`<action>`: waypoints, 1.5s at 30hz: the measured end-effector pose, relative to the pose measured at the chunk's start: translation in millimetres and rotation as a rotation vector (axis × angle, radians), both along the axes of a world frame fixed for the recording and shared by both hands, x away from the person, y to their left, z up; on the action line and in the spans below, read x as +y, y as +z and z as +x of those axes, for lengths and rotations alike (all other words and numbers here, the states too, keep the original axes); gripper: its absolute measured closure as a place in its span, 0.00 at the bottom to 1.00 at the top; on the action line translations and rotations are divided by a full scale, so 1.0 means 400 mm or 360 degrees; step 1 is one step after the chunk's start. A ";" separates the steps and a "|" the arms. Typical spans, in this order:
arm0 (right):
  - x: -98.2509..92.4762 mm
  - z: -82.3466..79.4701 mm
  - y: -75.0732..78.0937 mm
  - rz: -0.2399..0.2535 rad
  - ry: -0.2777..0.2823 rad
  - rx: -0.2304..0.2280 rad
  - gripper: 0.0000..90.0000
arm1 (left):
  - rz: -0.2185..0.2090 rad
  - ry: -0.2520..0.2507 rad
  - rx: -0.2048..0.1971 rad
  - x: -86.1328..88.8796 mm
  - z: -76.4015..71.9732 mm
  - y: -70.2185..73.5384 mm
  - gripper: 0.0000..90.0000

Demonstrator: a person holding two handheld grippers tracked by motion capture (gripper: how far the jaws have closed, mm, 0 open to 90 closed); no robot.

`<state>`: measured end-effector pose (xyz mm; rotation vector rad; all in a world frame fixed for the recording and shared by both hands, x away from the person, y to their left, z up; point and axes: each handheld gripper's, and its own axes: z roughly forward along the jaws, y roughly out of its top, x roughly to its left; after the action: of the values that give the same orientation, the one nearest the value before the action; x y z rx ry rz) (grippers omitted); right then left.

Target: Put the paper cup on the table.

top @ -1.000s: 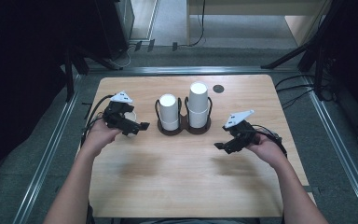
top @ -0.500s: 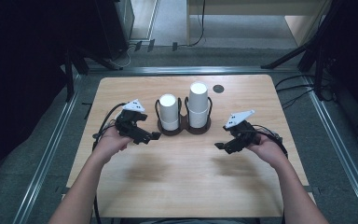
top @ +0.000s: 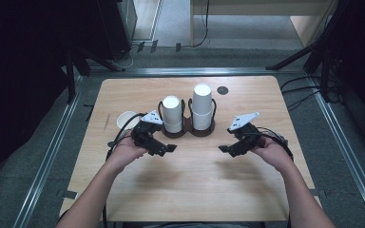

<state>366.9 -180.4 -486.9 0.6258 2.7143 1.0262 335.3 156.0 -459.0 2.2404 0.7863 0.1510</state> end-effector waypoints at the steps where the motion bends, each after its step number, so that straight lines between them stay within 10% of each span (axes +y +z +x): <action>1: 0.000 0.000 0.000 0.0000 0.0000 0.0003 0.23 | -0.0002 -0.0005 -0.0003 -0.005 -0.001 -0.002 0.02; 27: 0.015 -0.025 -0.001 0.0021 0.0036 0.0021 0.23 | 0.0026 -0.0048 -0.0031 -0.102 0.012 -0.043 0.02; 45: 0.021 -0.027 -0.007 -0.0020 0.0068 0.0003 0.23 | 0.0077 -0.0052 -0.0028 -0.091 0.015 -0.055 0.02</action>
<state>356.1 -172.1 -489.5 0.5694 2.7449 1.0177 341.2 119.7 -481.2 2.2930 0.7436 0.1752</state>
